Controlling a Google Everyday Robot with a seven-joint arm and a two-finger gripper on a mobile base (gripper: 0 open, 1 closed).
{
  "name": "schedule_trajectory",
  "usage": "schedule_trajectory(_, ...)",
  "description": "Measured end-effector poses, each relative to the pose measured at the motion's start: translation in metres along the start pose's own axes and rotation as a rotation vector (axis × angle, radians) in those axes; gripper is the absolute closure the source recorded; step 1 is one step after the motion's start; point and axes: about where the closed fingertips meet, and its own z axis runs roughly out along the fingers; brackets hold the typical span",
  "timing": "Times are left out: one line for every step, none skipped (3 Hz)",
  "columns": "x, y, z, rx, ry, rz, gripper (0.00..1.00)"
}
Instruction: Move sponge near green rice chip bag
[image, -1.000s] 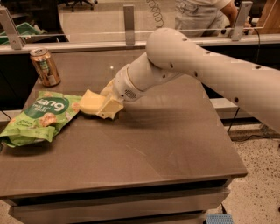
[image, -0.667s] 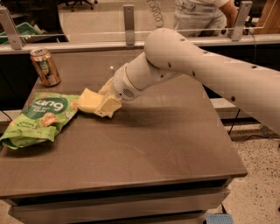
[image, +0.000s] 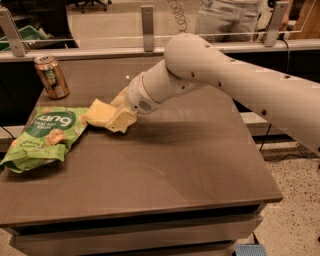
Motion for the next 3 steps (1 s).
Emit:
schedule_trajectory(-0.0025,-0.0008,0.0001,-0.001,-0.008,-0.003,0.12)
schedule_trajectory(-0.0057,-0.0014,-0.0008,-0.001,-0.014,-0.009,0.00)
schedule_trajectory(-0.0078,0.0003,-0.0044,0.003,-0.023,-0.009,0.00)
